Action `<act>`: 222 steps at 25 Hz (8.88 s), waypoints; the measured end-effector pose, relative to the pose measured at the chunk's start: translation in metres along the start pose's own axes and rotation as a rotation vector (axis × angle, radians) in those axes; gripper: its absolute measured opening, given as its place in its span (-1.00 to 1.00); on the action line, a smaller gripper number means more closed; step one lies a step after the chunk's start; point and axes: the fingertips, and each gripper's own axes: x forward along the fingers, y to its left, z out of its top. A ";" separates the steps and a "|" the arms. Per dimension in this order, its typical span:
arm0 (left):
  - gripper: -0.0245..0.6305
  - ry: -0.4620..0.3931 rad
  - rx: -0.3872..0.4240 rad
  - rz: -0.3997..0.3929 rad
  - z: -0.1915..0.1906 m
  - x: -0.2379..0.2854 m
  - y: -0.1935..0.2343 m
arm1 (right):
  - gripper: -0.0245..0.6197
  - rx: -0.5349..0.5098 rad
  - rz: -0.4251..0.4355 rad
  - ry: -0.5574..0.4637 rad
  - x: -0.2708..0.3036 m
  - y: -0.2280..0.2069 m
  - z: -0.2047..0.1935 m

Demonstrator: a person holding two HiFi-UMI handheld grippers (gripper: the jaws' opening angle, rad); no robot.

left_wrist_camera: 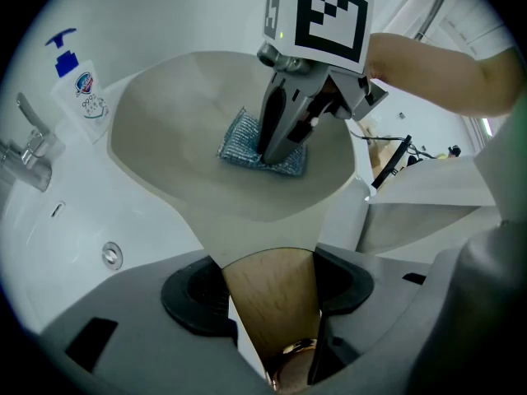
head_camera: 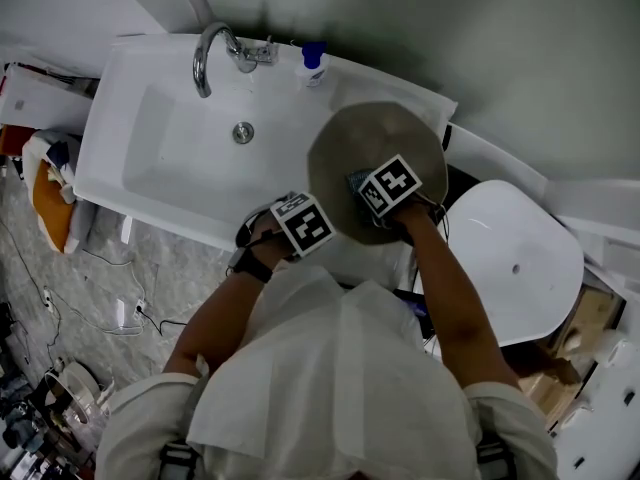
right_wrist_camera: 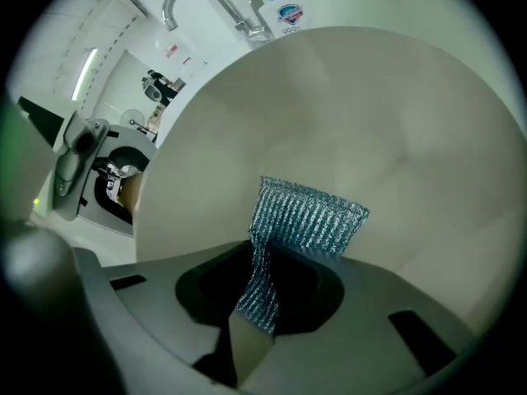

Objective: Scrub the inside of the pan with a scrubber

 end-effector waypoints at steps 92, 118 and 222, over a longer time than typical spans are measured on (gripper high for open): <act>-0.13 -0.036 -0.015 0.013 0.003 -0.004 0.003 | -0.87 -0.011 0.119 -0.358 -0.064 0.098 -0.010; -0.13 -0.047 -0.002 0.004 0.004 -0.005 0.001 | -0.87 0.053 -0.362 -0.394 -0.108 0.015 -0.086; -0.84 -0.884 -0.245 0.348 0.075 -0.203 0.096 | -0.78 0.198 -0.412 -1.038 -0.252 -0.051 -0.009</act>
